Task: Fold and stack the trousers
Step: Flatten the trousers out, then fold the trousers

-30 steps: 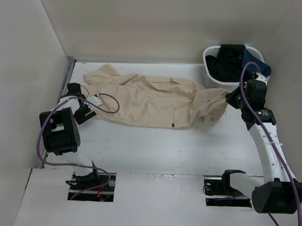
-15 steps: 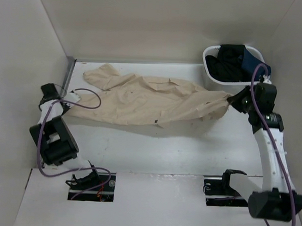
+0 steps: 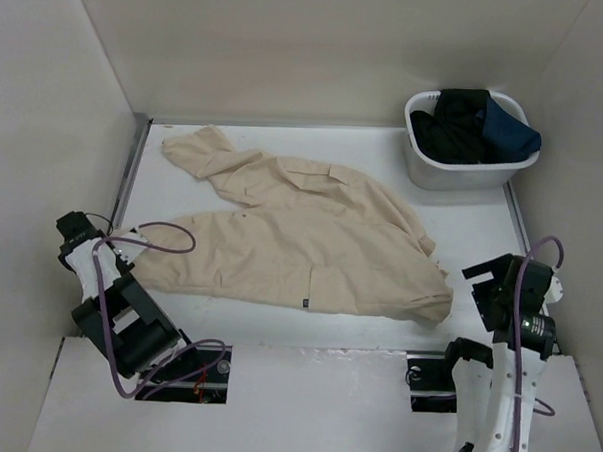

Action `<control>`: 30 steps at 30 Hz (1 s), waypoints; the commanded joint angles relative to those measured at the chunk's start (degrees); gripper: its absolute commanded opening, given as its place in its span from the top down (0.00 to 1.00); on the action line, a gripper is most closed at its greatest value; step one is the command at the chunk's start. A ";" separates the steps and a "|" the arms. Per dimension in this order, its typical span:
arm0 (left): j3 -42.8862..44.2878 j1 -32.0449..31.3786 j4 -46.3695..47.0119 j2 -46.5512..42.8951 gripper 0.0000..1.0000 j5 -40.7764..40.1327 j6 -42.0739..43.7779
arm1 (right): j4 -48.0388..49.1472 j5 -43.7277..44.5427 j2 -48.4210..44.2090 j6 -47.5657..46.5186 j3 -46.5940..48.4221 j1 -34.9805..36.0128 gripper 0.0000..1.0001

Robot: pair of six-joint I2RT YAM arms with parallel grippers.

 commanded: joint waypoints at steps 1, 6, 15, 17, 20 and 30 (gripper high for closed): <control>2.01 1.99 -0.99 -0.28 0.56 -0.65 4.87 | -0.03 4.55 2.07 -1.74 6.68 -0.68 0.02; 17.00 -3.78 -1.52 1.65 0.31 7.14 -4.23 | 13.14 4.80 20.76 -10.87 12.40 11.06 0.04; 41.98 -27.53 4.88 26.41 0.26 11.56 -27.55 | 28.36 7.02 53.83 -20.99 19.44 21.03 0.06; 48.39 -29.81 6.56 34.93 0.26 10.68 -28.79 | 30.29 6.58 57.79 -21.44 20.05 21.03 0.07; 57.27 -32.10 7.09 45.66 0.24 9.46 -27.30 | 31.71 5.96 63.24 -21.52 21.46 21.03 0.08; 77.53 -29.39 6.21 60.03 0.24 18.21 -56.09 | 32.41 2.80 73.19 -20.73 23.92 23.14 0.42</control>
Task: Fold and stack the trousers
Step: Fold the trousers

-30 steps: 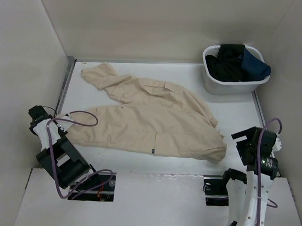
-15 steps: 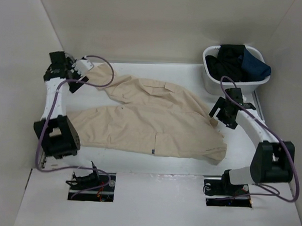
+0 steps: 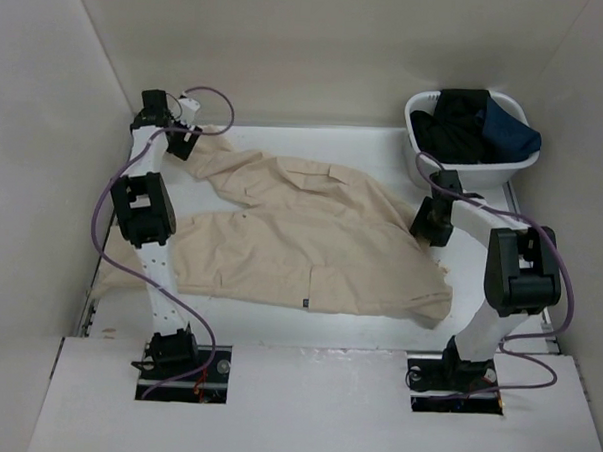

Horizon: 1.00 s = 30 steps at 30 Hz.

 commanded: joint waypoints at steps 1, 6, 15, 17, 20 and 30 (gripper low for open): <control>-0.25 2.37 0.05 -3.58 0.24 10.18 -16.53 | 1.75 -2.38 1.13 -0.10 1.50 0.73 0.49; -2.11 4.39 1.19 -5.00 0.24 17.41 -27.69 | 0.34 -3.01 -1.41 -1.24 2.46 -0.23 0.95; 8.88 4.05 -4.87 6.24 0.24 10.65 -35.18 | 0.07 18.67 -12.22 -10.29 8.70 0.64 1.00; 9.93 3.96 -4.35 7.56 0.23 10.56 -37.46 | 1.21 22.38 -14.33 -11.87 7.66 1.61 1.00; 10.38 4.48 -1.89 8.45 0.23 10.21 -41.76 | 1.31 20.82 -13.99 -13.63 5.99 2.14 1.00; 12.05 4.93 4.43 10.47 0.26 24.44 -51.17 | 2.36 20.90 -11.97 -13.20 5.80 3.99 1.00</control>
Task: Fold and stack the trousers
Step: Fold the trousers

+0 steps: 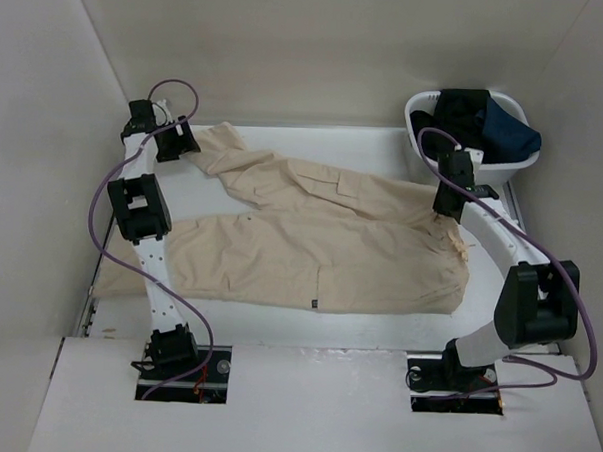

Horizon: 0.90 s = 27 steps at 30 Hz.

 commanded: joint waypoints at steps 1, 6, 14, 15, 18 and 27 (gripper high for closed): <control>2.43 0.01 5.68 0.13 0.26 6.92 -6.81 | 1.42 2.00 0.34 -0.83 1.41 0.99 1.00; 4.36 -0.96 6.84 2.76 0.30 0.61 -6.30 | 1.51 2.00 -0.54 -0.48 1.41 1.34 1.00; 8.84 -2.98 5.96 6.38 1.00 -2.66 -2.87 | 3.88 1.20 1.65 -2.93 3.51 -0.85 1.00; 9.72 -2.98 5.87 5.07 1.00 -3.53 -1.73 | 4.75 1.81 1.83 -4.07 5.09 -1.64 1.00; 11.83 -1.76 6.31 -1.60 1.00 -5.82 1.87 | 9.31 3.31 -0.88 -5.57 7.21 -4.36 1.00; 0.78 6.15 -7.28 -26.30 1.00 -10.04 19.09 | 32.25 -5.64 -15.64 -7.07 -5.78 -9.73 1.00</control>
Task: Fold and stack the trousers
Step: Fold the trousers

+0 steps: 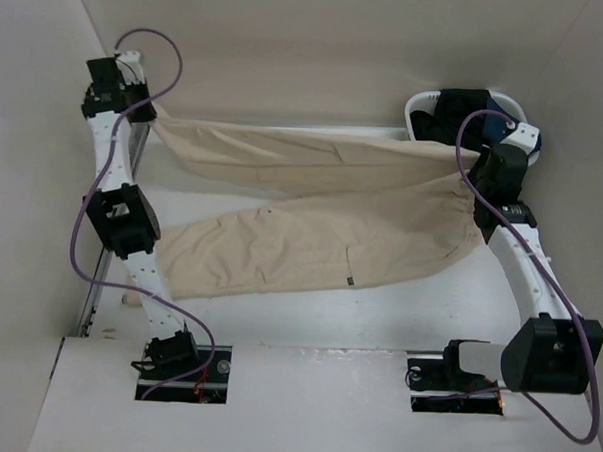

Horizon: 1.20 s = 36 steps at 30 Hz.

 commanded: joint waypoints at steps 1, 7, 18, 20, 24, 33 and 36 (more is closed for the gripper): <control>-3.56 5.57 -6.25 -14.75 1.00 -5.73 10.79 | 13.23 -0.44 -5.38 -1.41 -4.78 -1.05 1.00; -10.16 9.00 -16.12 -21.62 0.98 -5.74 16.70 | 16.75 -3.78 -8.38 -0.18 -10.24 -1.31 1.00; -13.63 6.37 -8.91 -15.14 0.99 -4.42 9.60 | 17.90 -6.60 -2.32 1.14 -7.44 -0.53 1.00; -8.96 6.36 -9.44 -14.50 1.00 -3.90 6.96 | 17.81 -6.86 -1.96 1.93 -5.95 -0.53 1.00; -18.12 7.24 -10.23 -25.71 1.00 -2.22 8.61 | 17.46 -6.87 -6.87 2.81 -8.39 -1.14 1.00; -73.32 16.99 -11.54 -64.49 0.98 -3.18 21.69 | 12.91 -0.55 -23.73 22.11 -31.41 -1.66 0.55; -81.78 18.58 -14.01 -70.39 0.98 -5.56 25.66 | 2.74 -0.36 -31.55 30.12 -32.66 -4.56 0.00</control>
